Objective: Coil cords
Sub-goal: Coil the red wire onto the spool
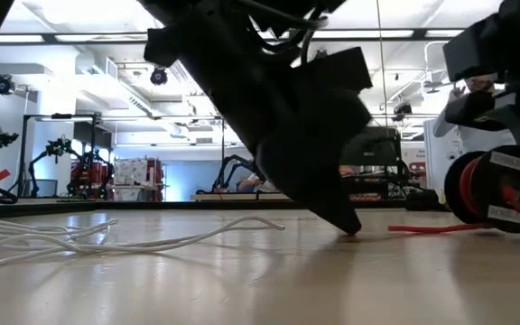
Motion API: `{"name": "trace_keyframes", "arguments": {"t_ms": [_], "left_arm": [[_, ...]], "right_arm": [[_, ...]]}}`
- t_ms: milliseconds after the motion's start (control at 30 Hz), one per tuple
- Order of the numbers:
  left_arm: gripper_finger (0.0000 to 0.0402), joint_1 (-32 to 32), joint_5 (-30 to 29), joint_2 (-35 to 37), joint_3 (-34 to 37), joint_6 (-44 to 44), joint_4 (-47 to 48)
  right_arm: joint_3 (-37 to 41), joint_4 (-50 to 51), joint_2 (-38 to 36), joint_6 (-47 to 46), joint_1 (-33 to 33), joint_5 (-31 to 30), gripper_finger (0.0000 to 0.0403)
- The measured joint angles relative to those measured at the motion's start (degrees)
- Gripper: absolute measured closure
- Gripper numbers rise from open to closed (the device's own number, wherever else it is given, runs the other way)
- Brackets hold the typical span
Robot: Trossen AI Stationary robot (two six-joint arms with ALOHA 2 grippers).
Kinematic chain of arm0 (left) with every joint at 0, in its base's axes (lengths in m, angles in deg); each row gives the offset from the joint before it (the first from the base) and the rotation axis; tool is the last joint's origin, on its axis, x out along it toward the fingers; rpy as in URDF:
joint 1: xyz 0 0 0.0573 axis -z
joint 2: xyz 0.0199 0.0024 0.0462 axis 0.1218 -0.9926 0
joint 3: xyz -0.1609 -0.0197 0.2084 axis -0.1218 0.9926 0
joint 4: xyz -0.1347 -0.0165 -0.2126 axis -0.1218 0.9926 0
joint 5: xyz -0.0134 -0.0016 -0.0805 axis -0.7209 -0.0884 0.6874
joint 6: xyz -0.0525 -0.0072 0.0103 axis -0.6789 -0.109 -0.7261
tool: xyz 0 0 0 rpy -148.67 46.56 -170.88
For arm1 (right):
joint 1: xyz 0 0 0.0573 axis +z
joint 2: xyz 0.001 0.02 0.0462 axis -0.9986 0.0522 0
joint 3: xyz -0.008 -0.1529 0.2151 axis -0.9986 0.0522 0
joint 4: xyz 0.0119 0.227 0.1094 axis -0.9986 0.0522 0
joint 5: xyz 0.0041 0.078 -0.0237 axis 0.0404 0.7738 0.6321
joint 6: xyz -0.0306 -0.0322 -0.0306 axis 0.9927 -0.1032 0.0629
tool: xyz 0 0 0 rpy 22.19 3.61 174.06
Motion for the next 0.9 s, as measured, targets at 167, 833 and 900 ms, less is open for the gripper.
{"name": "trace_keyframes", "arguments": {"t_ms": [167, 833, 900], "left_arm": [[0.0331, 0.0, -3.4, 3.0, -0.1, 1.2, -0.7], [0.0323, -5.1, 1.1, -9.1, -6.2, 8.7, -31.7], [0.0333, -5.1, 1.6, -9.4, -6.3, 10.1, -30.5]], "right_arm": [[0.2, -0.1, 0.7, 0.0, -0.1, 0.4, 0.0403], [-0.1, 0.9, 0.6, 0.0, 0.0, 1.6, 0.0403], [-0.2, 0.6, 0.6, -0.2, -0.1, 1.3, 0.0403]]}}
